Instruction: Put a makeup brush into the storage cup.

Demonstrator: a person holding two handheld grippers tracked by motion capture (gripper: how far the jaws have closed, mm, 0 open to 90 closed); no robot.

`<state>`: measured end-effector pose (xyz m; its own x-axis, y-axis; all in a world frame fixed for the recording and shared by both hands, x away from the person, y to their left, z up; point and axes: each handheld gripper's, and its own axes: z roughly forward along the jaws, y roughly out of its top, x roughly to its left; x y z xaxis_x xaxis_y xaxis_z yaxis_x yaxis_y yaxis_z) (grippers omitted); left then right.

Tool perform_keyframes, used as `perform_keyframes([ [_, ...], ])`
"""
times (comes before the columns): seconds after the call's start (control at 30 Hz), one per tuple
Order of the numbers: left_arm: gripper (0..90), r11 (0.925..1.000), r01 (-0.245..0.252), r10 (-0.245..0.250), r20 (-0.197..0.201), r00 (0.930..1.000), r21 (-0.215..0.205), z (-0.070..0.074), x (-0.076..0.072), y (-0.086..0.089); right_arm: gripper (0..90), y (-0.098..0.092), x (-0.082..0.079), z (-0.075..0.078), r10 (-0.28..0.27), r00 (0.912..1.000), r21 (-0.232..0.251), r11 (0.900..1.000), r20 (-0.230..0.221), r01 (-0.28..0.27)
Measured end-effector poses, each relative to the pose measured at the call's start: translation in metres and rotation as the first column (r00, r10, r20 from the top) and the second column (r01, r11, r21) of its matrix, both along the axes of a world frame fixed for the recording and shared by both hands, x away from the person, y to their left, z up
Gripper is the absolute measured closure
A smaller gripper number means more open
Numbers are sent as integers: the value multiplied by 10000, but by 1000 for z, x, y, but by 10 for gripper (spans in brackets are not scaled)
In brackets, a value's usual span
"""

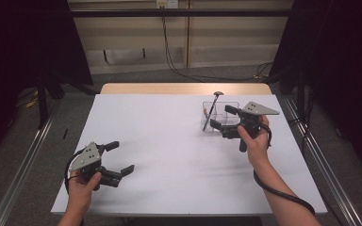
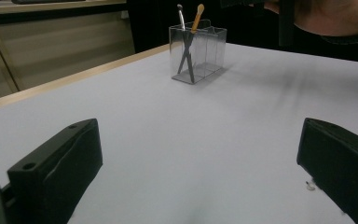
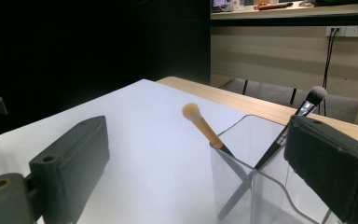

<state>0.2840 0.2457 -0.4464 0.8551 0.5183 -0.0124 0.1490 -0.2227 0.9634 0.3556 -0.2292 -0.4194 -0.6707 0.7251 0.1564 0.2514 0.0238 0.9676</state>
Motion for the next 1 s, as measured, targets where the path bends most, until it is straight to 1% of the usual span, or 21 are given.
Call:
perform_keyframes([
  [0.07,0,10000,53,-53,8,10000,24,0,1,-1,56,-1,-1,0,62,10000,-4,10000,19,-62],
  [0.43,0,9999,97,-97,-31,9999,-41,0,3,-2,56,-7,-7,-2,-55,10000,-117,9999,-25,54],
  [0.63,0,9999,115,-115,10,9999,-25,0,4,-3,56,-9,-12,-4,39,10000,-225,9997,-6,-39],
  [0.7,0,9999,128,-128,-14,9999,-80,0,4,-4,56,-10,-13,-5,22,10000,-265,9996,-11,-22],
  [0.9,0,9997,236,-236,33,9997,39,1,6,-6,56,-12,-18,-7,63,10000,-333,9994,-3,-64],
  [1.0,0,9997,245,-245,8,9997,11,1,7,-6,56,-13,-21,-7,76,10000,-390,9992,23,-75],
])
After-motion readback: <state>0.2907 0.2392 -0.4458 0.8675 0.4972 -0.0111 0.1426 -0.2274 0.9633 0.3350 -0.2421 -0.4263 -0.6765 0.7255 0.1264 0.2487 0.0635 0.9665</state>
